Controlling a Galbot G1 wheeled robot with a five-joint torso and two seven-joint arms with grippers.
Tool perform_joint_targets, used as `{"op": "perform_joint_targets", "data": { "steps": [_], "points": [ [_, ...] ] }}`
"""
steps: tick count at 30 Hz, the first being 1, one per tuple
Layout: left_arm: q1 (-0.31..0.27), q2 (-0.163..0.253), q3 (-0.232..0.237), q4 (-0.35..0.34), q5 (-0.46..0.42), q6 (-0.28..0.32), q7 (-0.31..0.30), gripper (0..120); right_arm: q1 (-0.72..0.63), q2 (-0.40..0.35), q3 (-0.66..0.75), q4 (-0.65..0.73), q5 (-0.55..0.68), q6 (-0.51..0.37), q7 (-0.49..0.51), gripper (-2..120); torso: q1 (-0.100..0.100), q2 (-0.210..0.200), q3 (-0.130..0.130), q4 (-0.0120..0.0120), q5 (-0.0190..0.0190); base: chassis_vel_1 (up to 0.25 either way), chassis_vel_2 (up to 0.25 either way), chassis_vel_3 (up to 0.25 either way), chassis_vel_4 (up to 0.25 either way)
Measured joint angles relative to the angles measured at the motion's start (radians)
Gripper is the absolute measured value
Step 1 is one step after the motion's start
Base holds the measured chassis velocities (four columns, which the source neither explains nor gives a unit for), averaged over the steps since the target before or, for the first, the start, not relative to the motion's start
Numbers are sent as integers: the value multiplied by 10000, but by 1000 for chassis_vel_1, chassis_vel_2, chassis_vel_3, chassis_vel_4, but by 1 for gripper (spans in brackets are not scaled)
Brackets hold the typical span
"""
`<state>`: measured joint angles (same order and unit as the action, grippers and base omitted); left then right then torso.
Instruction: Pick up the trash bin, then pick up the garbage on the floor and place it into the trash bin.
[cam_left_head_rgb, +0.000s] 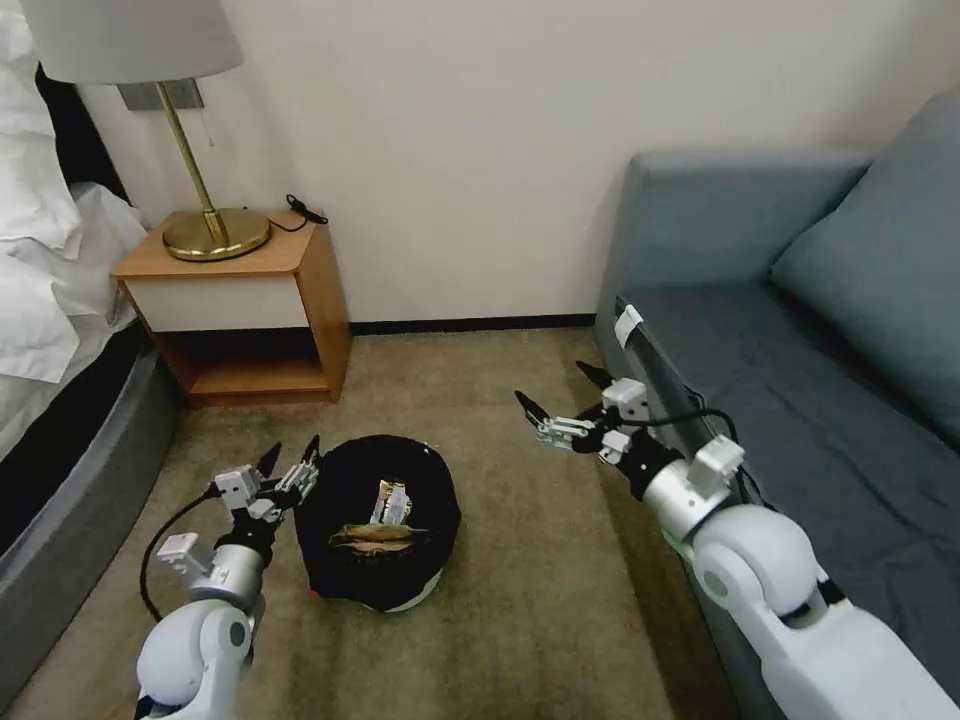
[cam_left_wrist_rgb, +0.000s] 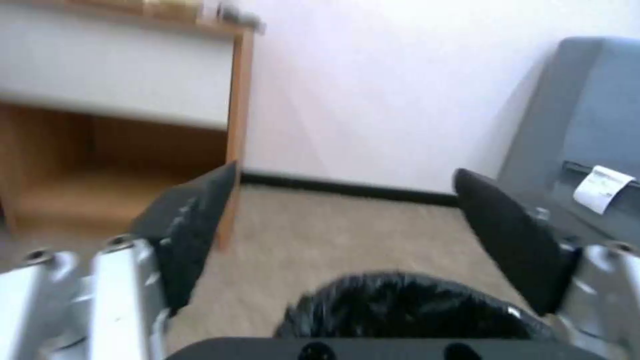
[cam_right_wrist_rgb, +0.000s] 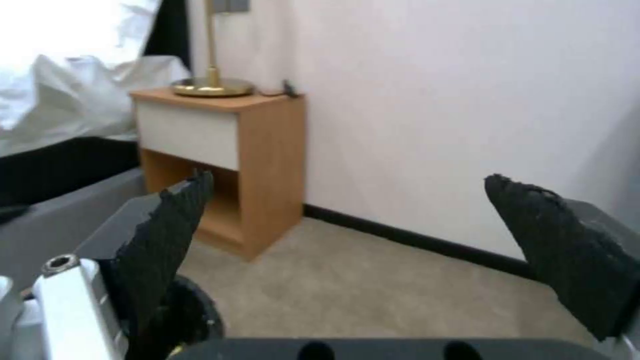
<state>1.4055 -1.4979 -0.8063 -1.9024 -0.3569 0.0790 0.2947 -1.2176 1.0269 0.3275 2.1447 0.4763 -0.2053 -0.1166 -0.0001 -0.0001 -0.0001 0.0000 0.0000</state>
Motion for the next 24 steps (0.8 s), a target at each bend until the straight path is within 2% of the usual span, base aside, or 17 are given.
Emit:
{"op": "perform_joint_targets", "data": {
  "steps": [1,2,3,6,8,9,16,24],
  "points": [
    [84,-30,-2,-89,293,-300,79,93,-208,157,142,56,-198,65,-3,100,1,0,1,0,0,0,0,0,0],
    [289,-123,18,-338,634,-911,114,99,-585,560,413,153,-664,222,-2,100,0,0,1,-1,-1,0,0,0,0],
    [289,-123,18,-338,634,-911,114,99,-585,560,413,153,-664,222,-2,100,0,0,1,-1,-1,0,0,0,0],
    [702,-438,104,-753,952,-1872,-49,100,-1293,1700,987,311,-1763,533,-28,100,1,0,0,-1,2,0,0,0,0],
    [788,-491,115,-826,1056,-2045,-88,100,-1437,1922,1133,335,-2018,609,-91,100,1,0,0,1,-2,0,0,0,0],
    [1026,-625,141,-1031,1297,-2417,-222,100,-1759,2300,1389,360,-2472,798,-186,100,0,0,0,0,-1,0,0,0,0],
    [1715,-876,343,-1290,1429,-3258,-1141,100,-2658,3147,2032,447,-3435,1346,-373,100,0,1,1,0,-1,0,0,0,0],
    [2215,-914,543,-1157,1565,-3598,-1460,100,-3002,3474,2112,479,-3664,1451,-391,100,0,0,0,1,-1,0,0,0,0]
  ]
}}
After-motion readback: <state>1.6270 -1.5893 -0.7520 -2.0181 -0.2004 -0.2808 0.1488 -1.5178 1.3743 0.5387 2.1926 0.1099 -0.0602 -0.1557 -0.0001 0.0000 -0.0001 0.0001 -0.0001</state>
